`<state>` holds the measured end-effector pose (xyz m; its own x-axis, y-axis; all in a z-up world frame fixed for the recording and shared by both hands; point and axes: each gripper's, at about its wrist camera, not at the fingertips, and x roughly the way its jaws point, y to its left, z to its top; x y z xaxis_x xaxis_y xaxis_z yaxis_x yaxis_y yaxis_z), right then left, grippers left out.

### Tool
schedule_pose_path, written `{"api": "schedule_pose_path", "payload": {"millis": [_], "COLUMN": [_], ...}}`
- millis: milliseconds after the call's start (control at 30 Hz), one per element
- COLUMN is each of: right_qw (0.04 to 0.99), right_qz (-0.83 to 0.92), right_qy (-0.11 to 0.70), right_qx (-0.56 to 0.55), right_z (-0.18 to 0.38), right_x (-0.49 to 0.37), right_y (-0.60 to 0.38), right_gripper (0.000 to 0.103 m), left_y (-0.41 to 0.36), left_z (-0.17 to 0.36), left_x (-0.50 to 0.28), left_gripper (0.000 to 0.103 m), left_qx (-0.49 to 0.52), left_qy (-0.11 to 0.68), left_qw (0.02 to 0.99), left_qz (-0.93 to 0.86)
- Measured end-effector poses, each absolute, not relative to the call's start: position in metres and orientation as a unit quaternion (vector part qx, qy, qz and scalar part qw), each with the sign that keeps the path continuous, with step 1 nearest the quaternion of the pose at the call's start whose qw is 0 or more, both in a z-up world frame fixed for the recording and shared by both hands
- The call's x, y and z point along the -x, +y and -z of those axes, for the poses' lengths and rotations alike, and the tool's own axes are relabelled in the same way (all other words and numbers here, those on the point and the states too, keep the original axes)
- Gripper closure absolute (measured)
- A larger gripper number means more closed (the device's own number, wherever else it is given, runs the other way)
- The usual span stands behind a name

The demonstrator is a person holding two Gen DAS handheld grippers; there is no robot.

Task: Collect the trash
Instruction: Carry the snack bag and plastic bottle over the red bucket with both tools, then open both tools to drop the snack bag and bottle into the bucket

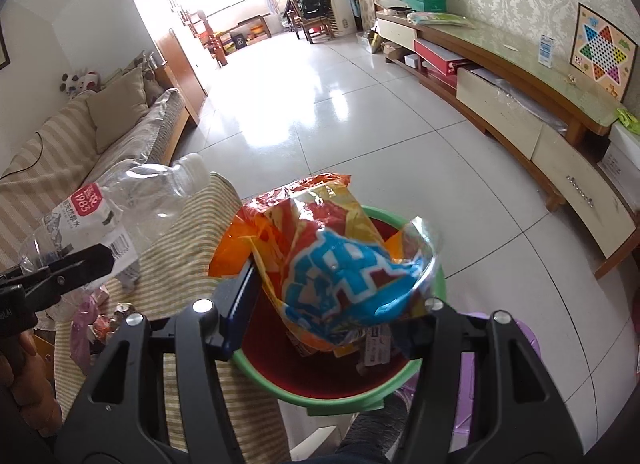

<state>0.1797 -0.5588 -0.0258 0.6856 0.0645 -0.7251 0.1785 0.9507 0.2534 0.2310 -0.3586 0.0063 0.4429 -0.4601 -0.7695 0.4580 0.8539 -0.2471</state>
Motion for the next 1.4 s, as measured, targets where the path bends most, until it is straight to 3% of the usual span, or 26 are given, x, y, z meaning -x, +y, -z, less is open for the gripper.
{"api": "schedule_pose_path", "payload": {"millis": [667,700,733,767,833,1133,1400], "right_qw": [0.889,0.888,0.888,0.889,0.892,0.897,0.904], "right_qz": [0.037,0.037,0.035,0.037,0.044,0.055,0.036], "right_qy": [0.426,0.427,0.429,0.427,0.422,0.416,0.408], "right_qx": [-0.167,-0.165,-0.164,-0.162,-0.154,-0.142,-0.122], "right_z": [0.061,0.062,0.062,0.062,0.06,0.051,0.028], "right_x": [-0.188,-0.19,-0.191,-0.191,-0.189,-0.185,-0.181], "right_y": [-0.582,-0.582,-0.582,-0.581,-0.579,-0.574,-0.54], "right_gripper": [0.046,0.041,0.037,0.026,0.014,0.005,0.005], "left_y": [-0.401,-0.401,-0.401,-0.399,-0.397,-0.373,-0.331], "left_z": [0.016,0.017,0.017,0.017,0.014,0.002,-0.014], "left_x": [-0.245,-0.246,-0.247,-0.247,-0.247,-0.247,-0.238], "left_gripper": [0.047,0.045,0.031,0.02,0.015,0.008,0.008], "left_qx": [-0.009,-0.007,-0.005,-0.001,0.004,0.027,0.041], "left_qy": [0.476,0.478,0.48,0.478,0.47,0.459,0.452], "left_qw": [0.834,0.833,0.832,0.834,0.84,0.851,0.859], "left_qz": [0.281,0.28,0.278,0.276,0.273,0.254,0.239]}}
